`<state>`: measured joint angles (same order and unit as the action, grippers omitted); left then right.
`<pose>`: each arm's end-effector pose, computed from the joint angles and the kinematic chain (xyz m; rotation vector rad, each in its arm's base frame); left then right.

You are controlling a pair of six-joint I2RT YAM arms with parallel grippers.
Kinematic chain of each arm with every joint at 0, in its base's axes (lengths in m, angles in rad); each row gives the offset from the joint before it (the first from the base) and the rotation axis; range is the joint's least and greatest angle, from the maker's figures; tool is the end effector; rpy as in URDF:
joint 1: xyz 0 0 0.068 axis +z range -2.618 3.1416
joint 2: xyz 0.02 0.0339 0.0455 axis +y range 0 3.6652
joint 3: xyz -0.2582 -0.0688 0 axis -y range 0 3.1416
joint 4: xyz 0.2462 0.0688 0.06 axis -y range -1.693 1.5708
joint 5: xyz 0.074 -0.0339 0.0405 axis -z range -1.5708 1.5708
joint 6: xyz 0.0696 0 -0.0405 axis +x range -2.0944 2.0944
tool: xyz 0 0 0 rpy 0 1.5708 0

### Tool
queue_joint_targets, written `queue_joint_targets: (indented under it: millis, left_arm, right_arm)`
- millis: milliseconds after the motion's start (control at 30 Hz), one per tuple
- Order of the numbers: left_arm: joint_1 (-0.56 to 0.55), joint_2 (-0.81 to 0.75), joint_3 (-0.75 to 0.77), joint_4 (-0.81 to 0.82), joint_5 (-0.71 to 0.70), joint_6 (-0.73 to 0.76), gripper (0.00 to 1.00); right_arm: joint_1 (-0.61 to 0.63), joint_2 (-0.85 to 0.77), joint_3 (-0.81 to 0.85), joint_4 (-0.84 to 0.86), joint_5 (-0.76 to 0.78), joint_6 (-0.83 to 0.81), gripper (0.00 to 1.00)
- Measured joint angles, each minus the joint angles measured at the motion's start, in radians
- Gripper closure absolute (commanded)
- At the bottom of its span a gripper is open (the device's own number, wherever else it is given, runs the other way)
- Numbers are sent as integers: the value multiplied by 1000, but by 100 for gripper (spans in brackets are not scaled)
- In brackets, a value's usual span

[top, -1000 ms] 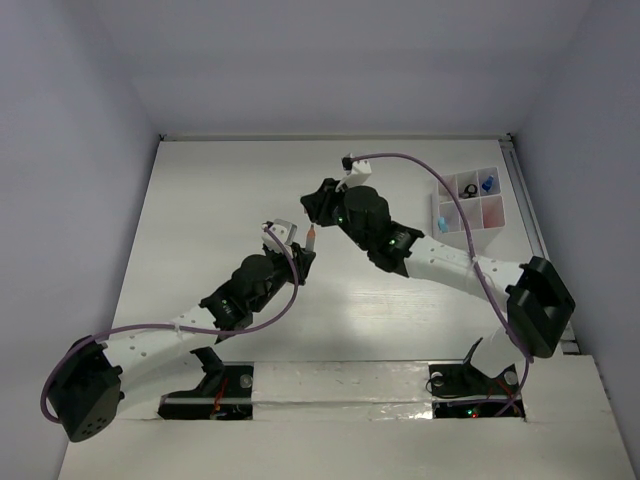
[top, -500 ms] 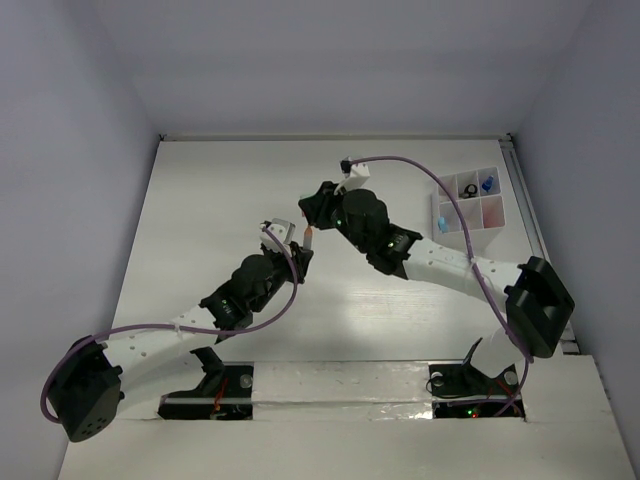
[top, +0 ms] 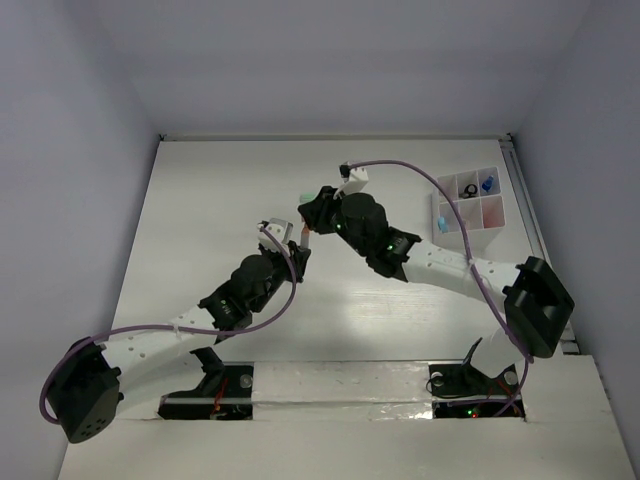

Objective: Sort the stationery into containers
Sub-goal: Close the pen cap on the pen.

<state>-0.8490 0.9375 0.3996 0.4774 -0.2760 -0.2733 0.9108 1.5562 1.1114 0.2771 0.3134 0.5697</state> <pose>0.1795 -0.1752 0.2385 0.2621 1.6464 -0.6336 0.2638 0.3048 0.2965 -0.0681 1.7996 0.8091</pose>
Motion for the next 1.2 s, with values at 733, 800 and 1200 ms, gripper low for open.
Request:
queue_joint_targets:
  millis: [733,800,1200]
  left_arm:
    - [-4,-105,-39,-14,26,-52,100]
    - [-6,-111,-39,-9,30,-59,100]
    - [-8,-110,-38,-30,51,-85,100]
  right_arm:
    - [14,-68,-163,182,-90,122,100]
    - [14,-78,-168,192,-105,132,100]
    - [16,-97,-220,231,-130,146,100]
